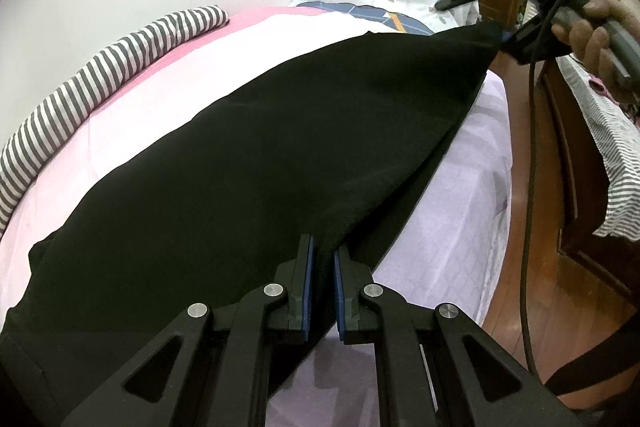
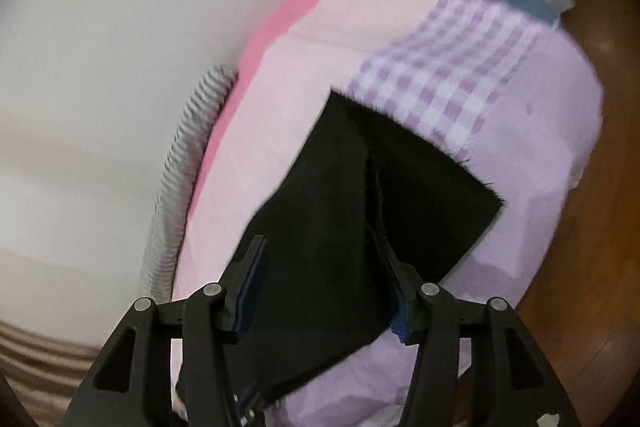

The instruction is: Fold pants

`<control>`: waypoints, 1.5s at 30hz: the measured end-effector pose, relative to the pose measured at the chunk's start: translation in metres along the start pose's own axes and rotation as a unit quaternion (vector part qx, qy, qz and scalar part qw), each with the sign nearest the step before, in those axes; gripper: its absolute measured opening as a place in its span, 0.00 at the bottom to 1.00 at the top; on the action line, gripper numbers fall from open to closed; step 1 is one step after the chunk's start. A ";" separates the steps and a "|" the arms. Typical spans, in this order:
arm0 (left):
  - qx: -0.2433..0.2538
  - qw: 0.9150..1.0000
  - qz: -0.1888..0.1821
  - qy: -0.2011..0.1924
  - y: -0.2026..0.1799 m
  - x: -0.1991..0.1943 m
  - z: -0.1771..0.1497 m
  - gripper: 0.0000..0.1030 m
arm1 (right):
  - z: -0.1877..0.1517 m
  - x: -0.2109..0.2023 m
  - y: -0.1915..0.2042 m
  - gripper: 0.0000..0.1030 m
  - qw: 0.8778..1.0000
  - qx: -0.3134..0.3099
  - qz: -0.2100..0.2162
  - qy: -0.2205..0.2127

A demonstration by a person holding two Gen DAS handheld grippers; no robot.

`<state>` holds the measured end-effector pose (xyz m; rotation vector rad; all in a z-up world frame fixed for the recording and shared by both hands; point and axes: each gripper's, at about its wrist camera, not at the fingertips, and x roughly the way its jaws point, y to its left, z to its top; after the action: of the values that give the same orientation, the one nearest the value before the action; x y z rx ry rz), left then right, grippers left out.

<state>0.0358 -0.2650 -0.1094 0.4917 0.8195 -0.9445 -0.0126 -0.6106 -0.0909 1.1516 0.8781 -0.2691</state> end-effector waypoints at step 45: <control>0.017 0.999 0.029 0.009 -0.007 0.009 0.000 0.10 | 0.095 0.029 0.035 0.23 0.984 -0.161 -0.069 -0.007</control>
<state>0.0324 -0.2735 -0.1171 0.5517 0.8027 -0.9026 0.0716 -0.6717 -0.0758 0.7891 0.9518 -0.2383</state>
